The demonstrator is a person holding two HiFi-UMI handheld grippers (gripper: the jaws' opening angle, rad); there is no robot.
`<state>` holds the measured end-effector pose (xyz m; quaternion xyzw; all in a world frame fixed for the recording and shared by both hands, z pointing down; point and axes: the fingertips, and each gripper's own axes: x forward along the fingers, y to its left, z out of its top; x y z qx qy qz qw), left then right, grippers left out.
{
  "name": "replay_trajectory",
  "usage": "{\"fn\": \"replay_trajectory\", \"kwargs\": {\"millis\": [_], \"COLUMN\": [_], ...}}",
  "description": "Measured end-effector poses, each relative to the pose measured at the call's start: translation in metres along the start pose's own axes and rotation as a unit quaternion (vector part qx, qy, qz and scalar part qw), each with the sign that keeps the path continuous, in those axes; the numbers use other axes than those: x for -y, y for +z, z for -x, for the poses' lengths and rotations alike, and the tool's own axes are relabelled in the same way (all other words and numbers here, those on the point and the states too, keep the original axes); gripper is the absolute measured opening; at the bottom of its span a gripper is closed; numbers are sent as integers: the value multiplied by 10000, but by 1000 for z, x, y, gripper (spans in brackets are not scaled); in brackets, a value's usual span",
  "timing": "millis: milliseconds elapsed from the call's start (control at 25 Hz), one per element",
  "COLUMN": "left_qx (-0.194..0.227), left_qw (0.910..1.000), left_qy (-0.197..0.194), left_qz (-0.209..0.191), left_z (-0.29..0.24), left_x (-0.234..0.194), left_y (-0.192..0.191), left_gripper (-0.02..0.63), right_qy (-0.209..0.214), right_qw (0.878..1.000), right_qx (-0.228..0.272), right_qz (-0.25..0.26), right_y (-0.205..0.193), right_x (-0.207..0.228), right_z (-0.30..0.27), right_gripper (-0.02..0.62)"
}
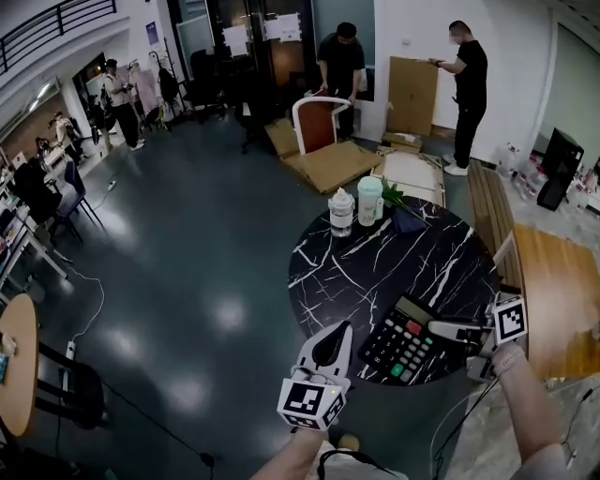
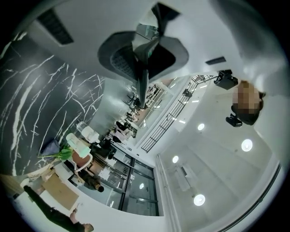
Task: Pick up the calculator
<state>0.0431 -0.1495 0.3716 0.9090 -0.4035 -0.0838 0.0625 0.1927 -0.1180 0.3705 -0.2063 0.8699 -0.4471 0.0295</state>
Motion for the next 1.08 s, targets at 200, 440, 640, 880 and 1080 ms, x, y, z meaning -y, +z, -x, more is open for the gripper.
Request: {"fn": "replay_trajectory", "kwargs": {"millis": [200, 440, 640, 880, 1080], "left_qx": [-180, -325, -424, -448, -407], "left_qw": [9998, 9995, 9991, 9989, 9991], "left_qy": [42, 25, -60, -127, -76], "left_qz": [75, 31, 12, -80, -71], "left_z": [10, 16, 16, 14, 14], "left_x": [-3, 0, 3, 5, 1], "left_y": [-13, -22, -31, -32, -30], "left_gripper": [6, 6, 6, 6, 6], "right_qy": [-70, -97, -53, -72, -36], "right_qw": [9999, 9992, 9993, 9989, 9987], "right_qx": [96, 264, 258, 323, 308], "right_qz": [-83, -281, -280, -340, -397], "right_y": [-14, -23, -26, -28, -31], "right_x": [5, 13, 10, 14, 17], "right_z": [-4, 0, 0, 3, 0], "right_gripper": [57, 57, 57, 57, 57]}}
